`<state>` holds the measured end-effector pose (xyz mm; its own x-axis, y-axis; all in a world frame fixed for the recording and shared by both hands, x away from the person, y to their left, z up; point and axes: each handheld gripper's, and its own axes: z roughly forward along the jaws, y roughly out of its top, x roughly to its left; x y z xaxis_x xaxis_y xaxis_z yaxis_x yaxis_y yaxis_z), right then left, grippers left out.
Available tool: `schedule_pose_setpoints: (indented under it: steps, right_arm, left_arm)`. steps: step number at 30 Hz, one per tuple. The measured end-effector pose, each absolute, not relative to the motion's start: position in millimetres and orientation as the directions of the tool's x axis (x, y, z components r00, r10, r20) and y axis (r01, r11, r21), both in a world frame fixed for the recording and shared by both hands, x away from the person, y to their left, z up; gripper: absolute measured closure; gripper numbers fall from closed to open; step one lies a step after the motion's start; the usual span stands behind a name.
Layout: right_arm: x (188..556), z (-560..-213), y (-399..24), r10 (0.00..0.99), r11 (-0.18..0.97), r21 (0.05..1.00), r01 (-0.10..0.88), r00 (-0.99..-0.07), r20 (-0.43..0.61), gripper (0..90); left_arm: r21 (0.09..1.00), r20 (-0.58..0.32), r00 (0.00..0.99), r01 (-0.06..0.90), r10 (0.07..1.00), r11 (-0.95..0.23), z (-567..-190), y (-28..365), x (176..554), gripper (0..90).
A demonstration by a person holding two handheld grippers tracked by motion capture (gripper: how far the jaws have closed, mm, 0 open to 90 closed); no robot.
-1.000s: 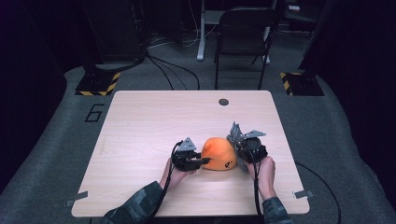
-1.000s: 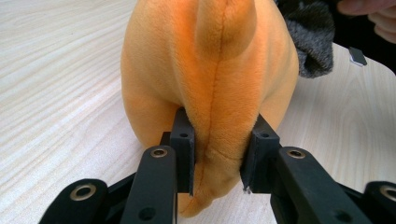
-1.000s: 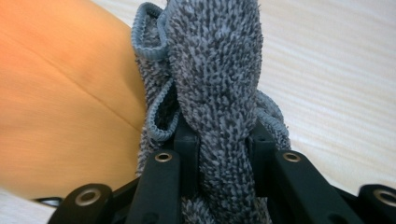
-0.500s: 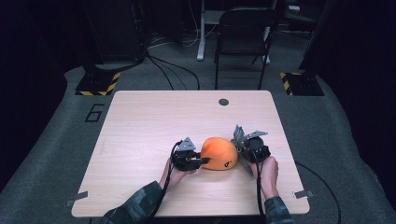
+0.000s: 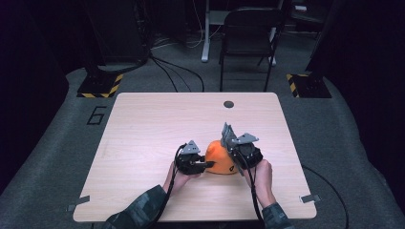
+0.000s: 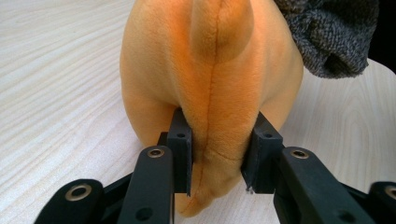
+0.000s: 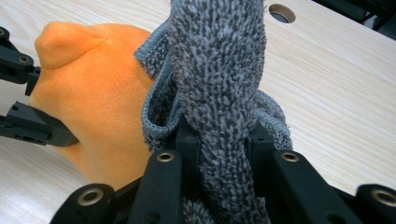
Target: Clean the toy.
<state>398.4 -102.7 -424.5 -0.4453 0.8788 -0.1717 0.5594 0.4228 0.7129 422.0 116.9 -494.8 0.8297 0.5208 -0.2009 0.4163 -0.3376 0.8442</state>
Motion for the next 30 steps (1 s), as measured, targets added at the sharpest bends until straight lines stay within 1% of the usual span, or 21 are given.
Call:
schedule_pose_setpoints:
  steps: [3, 5, 10, 14, 15, 18, 19, 20, 21, 22, 24, 27, 28, 30]
  right_arm:
    - [398.3, -425.0, -104.2, 0.875, 0.430, 0.708, 0.561, -0.451, -0.174, 73.3]
    - [398.9, -427.6, -104.6, 0.879, 0.422, 0.710, 0.564, -0.448, -0.166, 73.4]
    - [399.2, -428.4, -105.4, 0.880, 0.419, 0.704, 0.574, -0.447, -0.160, 73.4]
    - [400.5, -429.9, -106.8, 0.879, 0.421, 0.708, 0.567, -0.449, -0.163, 73.4]
    - [400.3, -429.7, -107.1, 0.880, 0.421, 0.703, 0.573, -0.447, -0.162, 73.3]
    - [400.6, -430.3, -107.8, 0.879, 0.420, 0.707, 0.570, -0.450, -0.159, 73.3]
    - [400.7, -430.3, -107.8, 0.878, 0.421, 0.707, 0.569, -0.451, -0.161, 73.3]
    - [400.7, -430.4, -107.7, 0.878, 0.421, 0.707, 0.568, -0.450, -0.161, 73.4]
    - [400.8, -430.5, -107.7, 0.878, 0.422, 0.707, 0.568, -0.451, -0.162, 73.3]
    - [400.8, -430.5, -107.8, 0.878, 0.421, 0.707, 0.568, -0.451, -0.160, 73.3]
    - [400.9, -430.5, -108.0, 0.878, 0.422, 0.707, 0.568, -0.452, -0.161, 73.3]
    - [401.0, -430.5, -108.0, 0.877, 0.424, 0.706, 0.567, -0.452, -0.164, 73.3]
    - [401.1, -430.7, -108.1, 0.877, 0.423, 0.707, 0.566, -0.452, -0.162, 73.3]
    - [400.9, -430.6, -108.2, 0.879, 0.421, 0.705, 0.570, -0.450, -0.161, 73.3]
  left_arm:
    - [0.842, -0.199, 0.833, 0.415, 0.517, -0.344, -494.5, 116.8, 422.6, 61.7]
    - [0.845, -0.195, 0.830, 0.413, 0.523, -0.340, -494.6, 116.5, 422.5, 55.1]
    - [0.843, -0.236, 0.834, 0.430, 0.499, -0.322, -495.2, 119.9, 425.4, 39.4]
    - [0.845, -0.263, 0.839, 0.439, 0.476, -0.307, -493.7, 125.0, 426.6, 30.1]
    - [0.847, -0.263, 0.843, 0.434, 0.470, -0.305, -492.5, 126.8, 426.5, 26.4]
    - [0.855, -0.243, 0.844, 0.419, 0.478, -0.305, -488.7, 132.6, 425.0, 22.3]
    - [0.855, -0.243, 0.844, 0.419, 0.478, -0.305, -488.7, 132.6, 425.0, 19.2]
    - [0.848, -0.250, 0.841, 0.429, 0.480, -0.312, -489.2, 136.3, 425.8, 10.1]
    - [0.842, -0.250, 0.838, 0.436, 0.484, -0.319, -490.2, 138.0, 426.6, 7.7]
    - [0.837, -0.255, 0.835, 0.443, 0.488, -0.321, -491.5, 138.9, 426.8, 6.1]
    - [0.835, -0.233, 0.840, 0.431, 0.490, -0.342, -495.2, 139.4, 428.7, 5.3]
    - [0.822, -0.245, 0.844, 0.442, 0.478, -0.360, -501.7, 137.4, 430.2, 2.6]
    - [0.817, -0.251, 0.847, 0.445, 0.468, -0.368, -504.0, 136.3, 430.7, 0.0]
    - [0.802, -0.260, 0.851, 0.453, 0.457, -0.388, -507.8, 133.9, 431.3, 0.0]
